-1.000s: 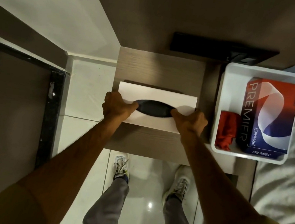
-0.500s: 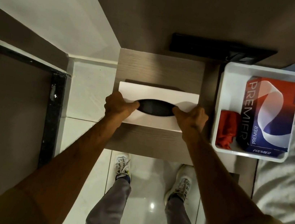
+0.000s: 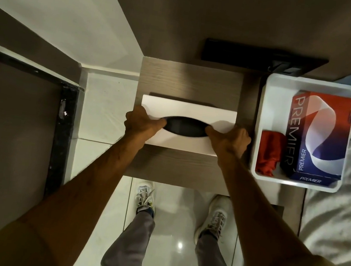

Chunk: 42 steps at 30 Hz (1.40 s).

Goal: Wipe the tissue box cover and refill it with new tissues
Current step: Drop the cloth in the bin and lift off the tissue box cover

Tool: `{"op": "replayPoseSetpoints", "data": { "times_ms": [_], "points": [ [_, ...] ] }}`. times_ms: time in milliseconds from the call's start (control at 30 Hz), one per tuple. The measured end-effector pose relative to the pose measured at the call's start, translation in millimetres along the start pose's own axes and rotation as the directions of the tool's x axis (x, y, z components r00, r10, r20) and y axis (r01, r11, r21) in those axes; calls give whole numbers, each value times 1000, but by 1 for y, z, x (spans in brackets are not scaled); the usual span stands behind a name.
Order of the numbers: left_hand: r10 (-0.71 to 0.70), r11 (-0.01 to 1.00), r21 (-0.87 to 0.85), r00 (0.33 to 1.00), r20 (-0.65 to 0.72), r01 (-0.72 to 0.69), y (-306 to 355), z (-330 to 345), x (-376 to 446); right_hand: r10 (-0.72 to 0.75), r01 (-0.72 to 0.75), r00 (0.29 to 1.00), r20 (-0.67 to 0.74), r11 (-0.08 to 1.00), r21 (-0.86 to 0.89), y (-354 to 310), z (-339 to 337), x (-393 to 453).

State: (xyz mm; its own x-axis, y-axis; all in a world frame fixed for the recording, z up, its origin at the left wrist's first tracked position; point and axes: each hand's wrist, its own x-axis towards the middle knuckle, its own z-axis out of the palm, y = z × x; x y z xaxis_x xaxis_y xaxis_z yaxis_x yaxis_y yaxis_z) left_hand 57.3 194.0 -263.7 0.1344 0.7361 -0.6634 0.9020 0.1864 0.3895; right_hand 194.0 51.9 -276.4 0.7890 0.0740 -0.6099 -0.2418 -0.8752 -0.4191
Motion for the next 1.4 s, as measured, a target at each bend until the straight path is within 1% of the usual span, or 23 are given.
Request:
{"op": "replayPoseSetpoints", "data": {
  "times_ms": [200, 300, 433, 533, 567, 633, 700, 767, 833, 933, 1167, 1400],
  "points": [
    [6, 1000, -28, 1000, 1, -6, -1, -1, 1, 34, -37, 998, 53, 998, 48, -1, -2, 3],
    [7, 1000, -23, 1000, 15, -7, -2, -1, 2, 21, -25, 998, 66, 998, 55, 1, -2, 2],
    [23, 999, -37, 999, 42, -22, 1, -5, 4, -40, 38, 997, 59, 998, 43, 1, -9, -2],
    [81, 996, -39, 997, 16, -81, -1, -3, -1, -118, 118, 993, 22, 993, 18, 6, -23, -10],
    [86, 996, -34, 996, 7, -86, -8, -2, -5, -124, 124, 992, 28, 992, 12, 10, -28, -16],
    [43, 999, -3, 999, 4, -43, -32, 0, -18, -131, 132, 989, 65, 991, -22, 28, -32, -33],
    [6, 999, 40, 1000, 14, -7, -60, 0, -40, -111, 119, 987, 118, 991, -62, 54, -31, -52],
    [-6, 998, 66, 1000, 28, 4, -84, -2, -63, -69, 79, 984, 162, 995, -60, 78, -26, -69],
    [-18, 998, 66, 998, 56, 14, -96, -3, -75, -40, 49, 982, 186, 998, -49, 93, -21, -79],
    [-18, 997, 76, 997, 80, 12, -102, -2, -72, -42, 57, 979, 201, 996, -71, 100, -13, -80],
    [11, 996, 86, 999, 31, -14, -103, 6, -54, -53, 60, 977, 206, 998, -27, 104, 9, -62],
    [15, 997, 79, 1000, -25, -13, -99, 11, -48, -114, 121, 969, 218, 992, -19, 98, 11, -53]
  ]
}}
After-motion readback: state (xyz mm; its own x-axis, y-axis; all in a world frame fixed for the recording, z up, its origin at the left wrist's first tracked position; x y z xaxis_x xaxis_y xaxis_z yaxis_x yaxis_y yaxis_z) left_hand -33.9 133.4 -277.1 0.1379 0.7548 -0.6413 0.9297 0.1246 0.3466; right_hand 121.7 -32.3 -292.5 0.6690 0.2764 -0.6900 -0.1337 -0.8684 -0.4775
